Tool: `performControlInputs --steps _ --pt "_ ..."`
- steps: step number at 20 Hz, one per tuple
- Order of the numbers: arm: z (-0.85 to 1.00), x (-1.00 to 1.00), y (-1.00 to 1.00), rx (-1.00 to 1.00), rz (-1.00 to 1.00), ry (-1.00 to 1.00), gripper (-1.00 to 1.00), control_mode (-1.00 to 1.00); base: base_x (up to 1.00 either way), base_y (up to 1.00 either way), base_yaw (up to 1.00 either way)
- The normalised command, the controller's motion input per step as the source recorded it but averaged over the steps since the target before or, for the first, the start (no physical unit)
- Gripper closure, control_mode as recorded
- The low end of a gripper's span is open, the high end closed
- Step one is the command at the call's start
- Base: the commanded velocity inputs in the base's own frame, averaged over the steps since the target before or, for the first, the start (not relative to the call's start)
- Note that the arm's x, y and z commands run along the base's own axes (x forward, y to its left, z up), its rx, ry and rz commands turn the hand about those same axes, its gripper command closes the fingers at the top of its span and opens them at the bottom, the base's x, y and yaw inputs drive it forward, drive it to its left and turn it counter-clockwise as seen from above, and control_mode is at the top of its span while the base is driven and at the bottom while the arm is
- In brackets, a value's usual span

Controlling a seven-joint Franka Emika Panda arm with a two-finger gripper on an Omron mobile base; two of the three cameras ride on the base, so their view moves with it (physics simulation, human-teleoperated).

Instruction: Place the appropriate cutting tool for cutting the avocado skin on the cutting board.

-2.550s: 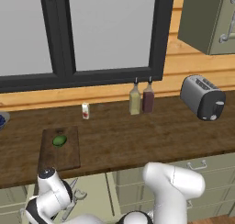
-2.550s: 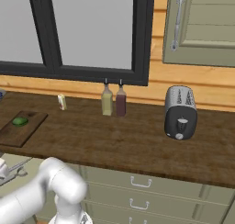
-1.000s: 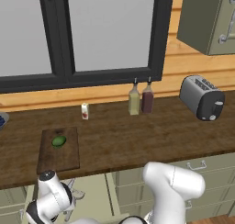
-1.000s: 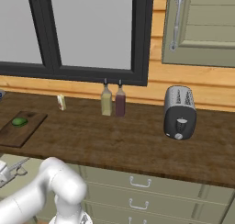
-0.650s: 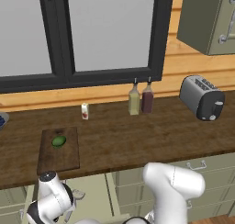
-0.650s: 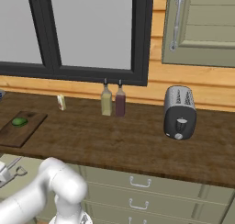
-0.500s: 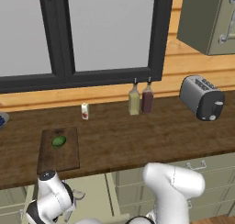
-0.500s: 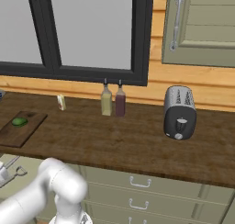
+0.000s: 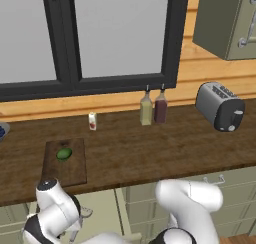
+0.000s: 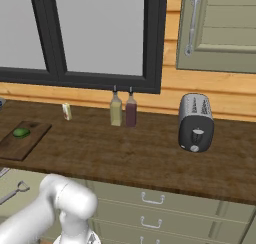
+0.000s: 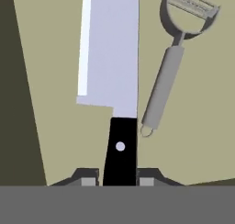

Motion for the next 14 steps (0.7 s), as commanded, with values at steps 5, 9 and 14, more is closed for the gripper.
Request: performControlInputs --steps 5,9,14 --pt "0.61 -0.67 0.00 0.00 -0.17 0.06 1.00 -1.00 0.00 0.00 0.00" --pt "0.66 -0.58 0.00 0.00 -0.16 0.12 1.00 -1.00 0.00 0.00 0.00" --pt "0.80 -0.31 -0.02 0.00 -0.11 0.08 1.00 -1.00 0.00 0.00 0.00"
